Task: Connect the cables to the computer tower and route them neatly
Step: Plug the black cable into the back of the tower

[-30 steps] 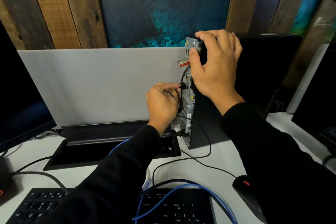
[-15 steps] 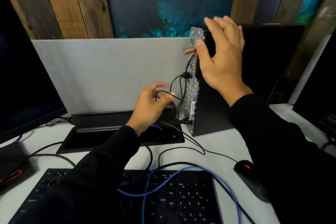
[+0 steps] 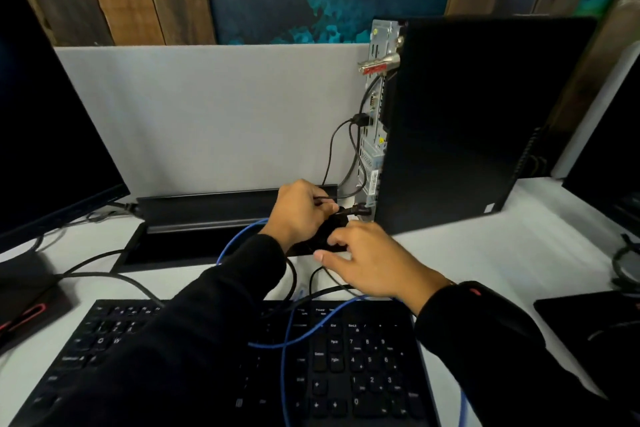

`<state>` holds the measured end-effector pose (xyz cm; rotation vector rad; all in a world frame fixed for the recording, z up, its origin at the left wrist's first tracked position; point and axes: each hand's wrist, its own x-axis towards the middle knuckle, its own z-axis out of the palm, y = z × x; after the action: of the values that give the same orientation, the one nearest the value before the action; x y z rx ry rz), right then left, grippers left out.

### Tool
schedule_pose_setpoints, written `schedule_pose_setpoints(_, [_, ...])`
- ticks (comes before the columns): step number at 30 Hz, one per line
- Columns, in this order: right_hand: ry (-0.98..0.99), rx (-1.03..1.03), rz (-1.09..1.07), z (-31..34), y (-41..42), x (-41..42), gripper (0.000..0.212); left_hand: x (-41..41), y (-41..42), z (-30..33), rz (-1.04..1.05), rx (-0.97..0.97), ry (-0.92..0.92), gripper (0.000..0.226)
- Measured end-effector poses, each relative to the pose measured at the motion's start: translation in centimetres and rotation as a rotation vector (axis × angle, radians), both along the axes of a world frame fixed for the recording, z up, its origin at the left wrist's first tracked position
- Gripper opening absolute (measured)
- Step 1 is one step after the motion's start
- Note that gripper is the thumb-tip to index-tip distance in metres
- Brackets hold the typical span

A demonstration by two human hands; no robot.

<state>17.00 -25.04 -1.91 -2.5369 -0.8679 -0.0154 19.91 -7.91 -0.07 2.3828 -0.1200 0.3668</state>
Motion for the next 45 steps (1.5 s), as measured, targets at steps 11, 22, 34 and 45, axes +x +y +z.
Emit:
schedule_pose_setpoints(11, [0.193,0.068,-0.008,-0.9,-0.6,-0.1,0.063,-1.8,1.8,-3.3,-0.109,0.173,-0.037,0.023])
schedule_pose_setpoints(22, [0.134,0.076,-0.012,0.8,-3.2,2.0,0.013,-0.6,1.6,-2.5,-0.181,0.479,0.518,0.027])
schedule_pose_setpoints(34, [0.136,0.298,-0.079,0.9,-4.5,1.9,0.04,1.7,1.1,-1.4,-0.188,0.341,0.765,0.022])
schedule_pose_setpoints(45, [0.139,0.346,-0.149,-0.5,-4.6,2.4,0.031,2.2,0.4,-1.4,-0.132,0.098,0.867,0.026])
